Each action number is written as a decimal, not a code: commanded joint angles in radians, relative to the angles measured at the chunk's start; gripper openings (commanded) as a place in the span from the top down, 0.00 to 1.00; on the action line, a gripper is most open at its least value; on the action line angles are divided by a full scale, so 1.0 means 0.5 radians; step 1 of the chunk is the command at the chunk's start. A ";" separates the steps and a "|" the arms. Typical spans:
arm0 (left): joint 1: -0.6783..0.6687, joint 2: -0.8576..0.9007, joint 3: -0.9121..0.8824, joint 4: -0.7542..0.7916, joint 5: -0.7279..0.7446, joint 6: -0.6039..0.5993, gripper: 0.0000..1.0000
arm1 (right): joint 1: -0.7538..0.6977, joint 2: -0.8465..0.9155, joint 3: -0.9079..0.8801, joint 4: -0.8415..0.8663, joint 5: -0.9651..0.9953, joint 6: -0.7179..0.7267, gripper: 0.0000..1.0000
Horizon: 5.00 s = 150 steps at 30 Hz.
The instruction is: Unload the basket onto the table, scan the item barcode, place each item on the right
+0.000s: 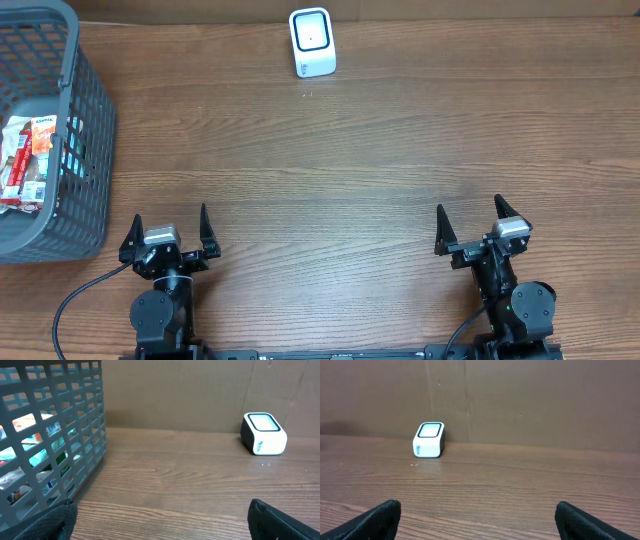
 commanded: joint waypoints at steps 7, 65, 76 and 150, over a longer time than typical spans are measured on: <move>-0.013 -0.018 -0.006 0.002 0.046 0.052 0.00 | 0.006 -0.020 -0.021 0.004 0.025 0.005 0.00; -0.013 -0.017 0.374 -0.053 0.566 -0.269 0.00 | 0.006 -0.020 -0.021 0.004 0.026 0.005 0.00; -0.013 -0.015 1.109 0.056 0.338 -0.224 0.00 | 0.006 -0.020 -0.021 0.004 0.025 0.004 0.00; 1.475 3.696 3.861 -2.216 0.771 0.571 0.00 | 0.006 -0.020 -0.021 0.004 0.025 0.005 0.00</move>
